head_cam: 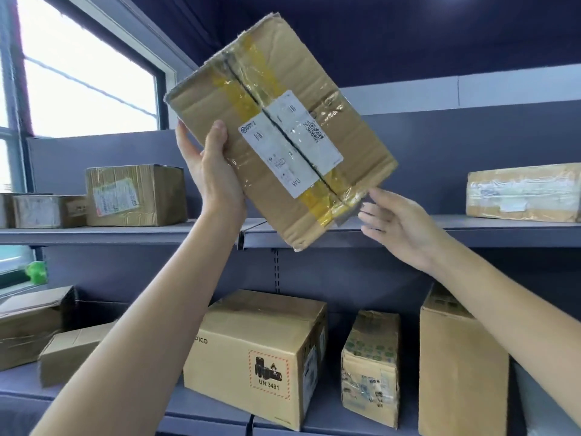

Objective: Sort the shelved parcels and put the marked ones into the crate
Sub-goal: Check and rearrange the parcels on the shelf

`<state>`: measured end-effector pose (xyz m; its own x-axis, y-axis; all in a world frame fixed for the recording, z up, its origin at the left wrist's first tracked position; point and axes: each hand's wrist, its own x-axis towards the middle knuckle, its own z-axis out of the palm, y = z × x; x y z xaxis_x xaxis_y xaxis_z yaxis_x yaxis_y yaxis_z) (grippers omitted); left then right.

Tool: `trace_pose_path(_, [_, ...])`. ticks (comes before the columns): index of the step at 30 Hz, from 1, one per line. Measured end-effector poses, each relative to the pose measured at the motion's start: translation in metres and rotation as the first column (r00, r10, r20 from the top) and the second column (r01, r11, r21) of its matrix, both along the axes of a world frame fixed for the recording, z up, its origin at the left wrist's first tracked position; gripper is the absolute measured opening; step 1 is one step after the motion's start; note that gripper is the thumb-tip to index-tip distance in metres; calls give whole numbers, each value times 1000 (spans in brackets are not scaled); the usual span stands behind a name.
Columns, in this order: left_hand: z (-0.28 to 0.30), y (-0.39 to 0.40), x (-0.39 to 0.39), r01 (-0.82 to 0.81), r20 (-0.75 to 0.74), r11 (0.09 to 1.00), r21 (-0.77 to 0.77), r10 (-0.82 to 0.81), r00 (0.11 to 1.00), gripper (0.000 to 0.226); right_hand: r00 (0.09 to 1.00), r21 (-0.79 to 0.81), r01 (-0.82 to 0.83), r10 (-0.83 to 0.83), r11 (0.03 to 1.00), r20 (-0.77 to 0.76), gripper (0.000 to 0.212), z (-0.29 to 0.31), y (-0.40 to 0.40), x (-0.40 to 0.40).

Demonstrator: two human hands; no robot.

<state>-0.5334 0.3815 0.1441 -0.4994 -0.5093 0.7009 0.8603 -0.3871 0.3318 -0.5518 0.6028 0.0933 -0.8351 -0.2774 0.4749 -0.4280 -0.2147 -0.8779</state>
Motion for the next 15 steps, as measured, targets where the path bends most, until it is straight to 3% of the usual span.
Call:
trace_pose_path(2, [-7, 4, -1, 30, 20, 999, 32, -31, 999, 59, 999, -130, -36, 35, 991, -6, 78, -2, -16, -2])
trace_pose_path(4, [-15, 8, -3, 44, 50, 999, 14, -44, 998, 65, 997, -262, -79, 80, 962, -5, 85, 1, -30, -2])
trace_pose_path(8, [-19, -15, -3, 12, 145, 1000, -23, -9, 989, 80, 1000, -406, 28, -27, 914, 8, 68, 10, -32, 0])
trace_pose_path(12, [-19, -62, 1, -130, 281, 941, -311, 222, 934, 81, 994, -424, 63, -93, 903, -50, 47, 26, -19, -2])
trace_pose_path(15, [-23, -68, 6, -17, 251, 868, -496, 162, 954, 48, 987, -373, 91, -134, 923, -89, 36, 42, -22, -1])
